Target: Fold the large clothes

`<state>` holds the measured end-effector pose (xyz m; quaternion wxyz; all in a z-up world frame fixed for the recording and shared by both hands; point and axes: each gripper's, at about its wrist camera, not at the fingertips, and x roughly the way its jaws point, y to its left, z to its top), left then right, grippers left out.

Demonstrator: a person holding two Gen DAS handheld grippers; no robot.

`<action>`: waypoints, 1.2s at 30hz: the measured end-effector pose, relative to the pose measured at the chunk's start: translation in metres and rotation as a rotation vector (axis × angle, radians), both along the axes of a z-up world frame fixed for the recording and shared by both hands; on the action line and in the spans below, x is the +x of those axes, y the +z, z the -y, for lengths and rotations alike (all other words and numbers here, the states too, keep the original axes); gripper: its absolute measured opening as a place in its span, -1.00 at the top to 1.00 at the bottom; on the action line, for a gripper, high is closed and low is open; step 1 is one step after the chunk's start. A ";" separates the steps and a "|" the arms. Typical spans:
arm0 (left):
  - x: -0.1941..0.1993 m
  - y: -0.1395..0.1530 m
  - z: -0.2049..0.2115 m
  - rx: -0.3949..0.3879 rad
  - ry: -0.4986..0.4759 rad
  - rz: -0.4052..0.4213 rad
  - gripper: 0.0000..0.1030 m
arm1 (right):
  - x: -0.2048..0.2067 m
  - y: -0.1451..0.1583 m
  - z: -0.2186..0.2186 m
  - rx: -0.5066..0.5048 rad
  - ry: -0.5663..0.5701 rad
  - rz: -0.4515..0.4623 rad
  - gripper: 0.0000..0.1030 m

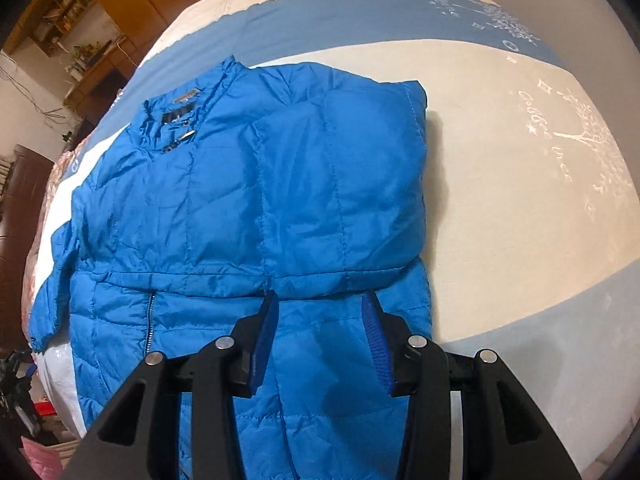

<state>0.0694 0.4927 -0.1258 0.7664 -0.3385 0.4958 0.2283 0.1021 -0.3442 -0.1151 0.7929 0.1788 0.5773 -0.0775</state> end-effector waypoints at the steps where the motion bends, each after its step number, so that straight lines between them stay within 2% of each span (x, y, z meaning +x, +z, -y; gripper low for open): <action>1: 0.001 -0.006 -0.006 -0.031 0.013 0.009 -0.08 | 0.002 -0.003 0.000 -0.009 -0.008 -0.010 0.16; 4: 0.014 -0.021 -0.016 -0.092 0.039 0.036 -0.09 | 0.001 -0.010 0.003 -0.014 -0.029 -0.026 0.16; 9: 0.030 -0.029 -0.010 -0.102 0.053 0.049 -0.18 | -0.003 -0.021 0.009 -0.004 -0.051 -0.047 0.16; 10: 0.031 -0.029 -0.007 -0.095 0.051 0.049 -0.03 | -0.004 -0.023 0.012 0.000 -0.060 -0.051 0.16; 12: 0.034 -0.030 -0.007 -0.141 0.043 0.097 0.65 | -0.006 -0.026 0.016 0.015 -0.076 -0.056 0.16; 13: 0.034 -0.030 -0.007 -0.160 0.062 0.116 0.66 | -0.007 -0.027 0.018 0.022 -0.082 -0.056 0.16; 14: 0.035 -0.030 -0.006 -0.147 0.073 0.117 0.72 | -0.007 -0.027 0.018 0.022 -0.083 -0.056 0.16; 18: 0.040 -0.025 0.008 -0.064 0.064 0.104 0.77 | -0.009 -0.028 0.021 0.029 -0.087 -0.056 0.16; 21: 0.037 -0.007 0.020 -0.020 0.058 0.140 0.78 | -0.011 -0.023 0.023 0.031 -0.086 -0.047 0.16; 26: 0.040 0.053 0.071 0.096 -0.079 0.247 0.79 | -0.020 -0.007 0.028 0.031 -0.076 -0.001 0.16; 30: 0.050 0.106 0.147 0.146 -0.252 0.367 0.79 | -0.029 0.003 0.032 0.033 -0.067 0.024 0.16; 33: 0.063 0.129 0.210 0.134 -0.391 0.428 0.79 | -0.035 0.007 0.035 0.034 -0.056 0.035 0.16; 36: 0.076 0.139 0.273 0.109 -0.517 0.461 0.81 | -0.042 0.008 0.040 0.040 -0.048 0.042 0.16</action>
